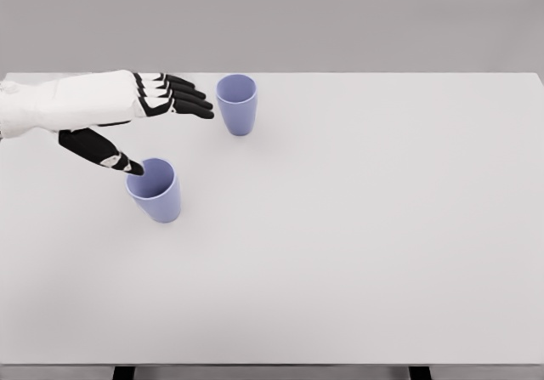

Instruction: Place the right cup on the left cup with left arm

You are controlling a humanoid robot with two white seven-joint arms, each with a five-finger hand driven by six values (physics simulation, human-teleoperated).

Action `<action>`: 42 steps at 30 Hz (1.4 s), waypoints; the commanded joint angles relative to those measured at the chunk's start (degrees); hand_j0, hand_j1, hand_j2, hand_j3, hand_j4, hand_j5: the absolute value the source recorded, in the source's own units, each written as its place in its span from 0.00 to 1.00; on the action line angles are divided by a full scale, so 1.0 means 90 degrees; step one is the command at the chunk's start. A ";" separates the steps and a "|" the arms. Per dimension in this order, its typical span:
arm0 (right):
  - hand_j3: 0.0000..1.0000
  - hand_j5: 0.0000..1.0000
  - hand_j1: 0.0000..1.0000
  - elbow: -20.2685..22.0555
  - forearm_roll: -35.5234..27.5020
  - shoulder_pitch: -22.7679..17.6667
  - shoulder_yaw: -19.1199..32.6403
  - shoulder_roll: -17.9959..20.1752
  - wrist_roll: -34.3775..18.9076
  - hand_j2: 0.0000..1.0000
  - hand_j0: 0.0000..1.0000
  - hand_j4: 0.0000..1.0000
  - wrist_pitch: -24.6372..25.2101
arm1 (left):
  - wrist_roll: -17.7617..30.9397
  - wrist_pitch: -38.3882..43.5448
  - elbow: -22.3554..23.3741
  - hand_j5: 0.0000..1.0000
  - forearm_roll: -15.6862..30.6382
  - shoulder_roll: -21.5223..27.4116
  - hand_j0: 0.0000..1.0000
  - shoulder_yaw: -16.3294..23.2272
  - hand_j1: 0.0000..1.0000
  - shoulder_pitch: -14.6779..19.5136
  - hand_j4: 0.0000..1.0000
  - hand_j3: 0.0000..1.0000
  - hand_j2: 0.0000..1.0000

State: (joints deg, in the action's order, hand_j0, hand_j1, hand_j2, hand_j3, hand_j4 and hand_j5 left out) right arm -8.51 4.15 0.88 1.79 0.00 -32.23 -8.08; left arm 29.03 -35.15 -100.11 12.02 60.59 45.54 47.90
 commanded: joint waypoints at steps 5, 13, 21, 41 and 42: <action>1.00 1.00 1.00 -0.0001 0.0008 -0.0020 0.0016 0.0000 -0.0003 1.00 1.00 1.00 0.0009 | -0.0002 0.0017 0.0586 1.00 0.0168 -0.0307 1.00 0.0164 1.00 0.0498 1.00 1.00 1.00; 1.00 1.00 1.00 -0.0011 0.0008 -0.0020 0.0026 0.0000 -0.0003 1.00 1.00 1.00 -0.0001 | -0.0002 0.0017 0.1953 1.00 -0.0213 -0.1693 1.00 0.0329 1.00 0.0732 1.00 1.00 1.00; 1.00 1.00 1.00 -0.0011 0.0008 -0.0020 0.0026 0.0000 -0.0003 1.00 1.00 1.00 -0.0001 | 0.0496 0.0017 0.3730 1.00 -0.1043 -0.2885 1.00 0.0711 1.00 0.1113 1.00 1.00 1.00; 1.00 1.00 1.00 -0.0011 0.0008 -0.0020 0.0026 0.0000 -0.0003 1.00 1.00 1.00 -0.0001 | 0.0496 0.0017 0.6016 1.00 -0.1999 -0.4174 1.00 0.1033 1.00 0.1777 1.00 1.00 1.00; 1.00 1.00 1.00 -0.0011 0.0008 -0.0020 0.0026 0.0000 -0.0003 1.00 1.00 1.00 -0.0001 | 0.0496 0.0017 0.6211 1.00 -0.2156 -0.4184 1.00 0.0994 1.00 0.1797 1.00 1.00 1.00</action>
State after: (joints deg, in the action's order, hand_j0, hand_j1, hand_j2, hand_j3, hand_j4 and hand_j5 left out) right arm -8.59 4.15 0.70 2.02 0.00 -32.23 -8.02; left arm 33.56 -35.13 -46.97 -6.10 23.25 54.65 64.25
